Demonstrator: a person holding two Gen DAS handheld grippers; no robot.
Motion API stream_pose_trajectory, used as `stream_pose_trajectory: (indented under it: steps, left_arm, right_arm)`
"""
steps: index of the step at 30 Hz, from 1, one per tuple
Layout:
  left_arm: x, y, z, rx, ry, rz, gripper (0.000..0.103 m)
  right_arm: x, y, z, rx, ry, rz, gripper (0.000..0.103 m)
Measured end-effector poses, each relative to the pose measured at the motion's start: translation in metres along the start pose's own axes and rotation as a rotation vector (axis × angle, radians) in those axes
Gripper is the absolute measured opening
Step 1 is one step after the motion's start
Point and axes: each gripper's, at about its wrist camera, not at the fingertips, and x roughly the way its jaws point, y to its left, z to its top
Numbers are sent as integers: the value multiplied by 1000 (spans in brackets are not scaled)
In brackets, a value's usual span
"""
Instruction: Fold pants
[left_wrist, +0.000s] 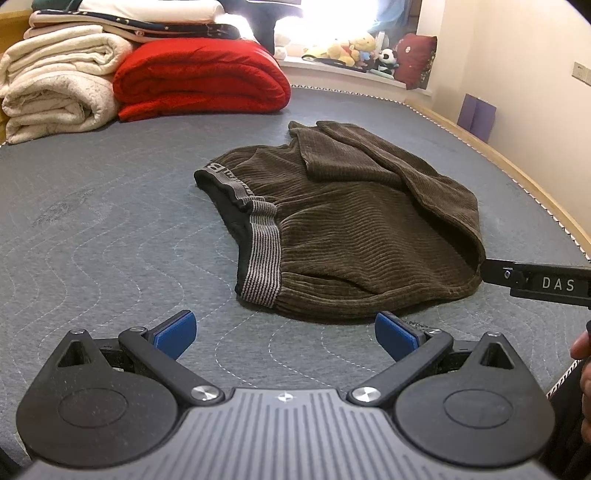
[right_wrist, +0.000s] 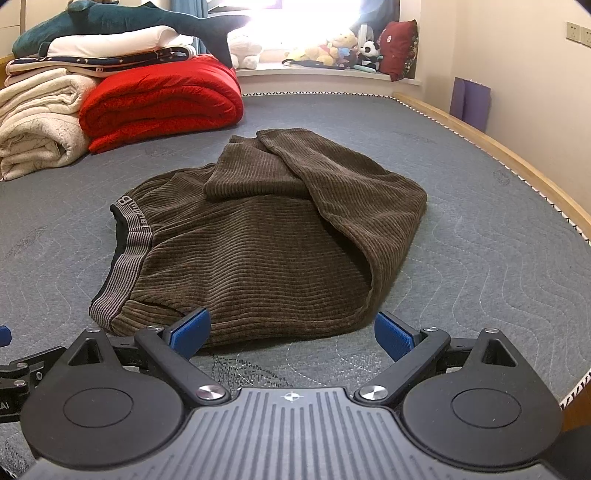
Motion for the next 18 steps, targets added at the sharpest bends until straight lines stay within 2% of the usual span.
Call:
stream_pose_trajectory:
  steps: [18]
  left_arm:
    - [0,-4,-1,5,-2,-8,103]
  right_arm:
    - [0,0,0,0,0,-1,96]
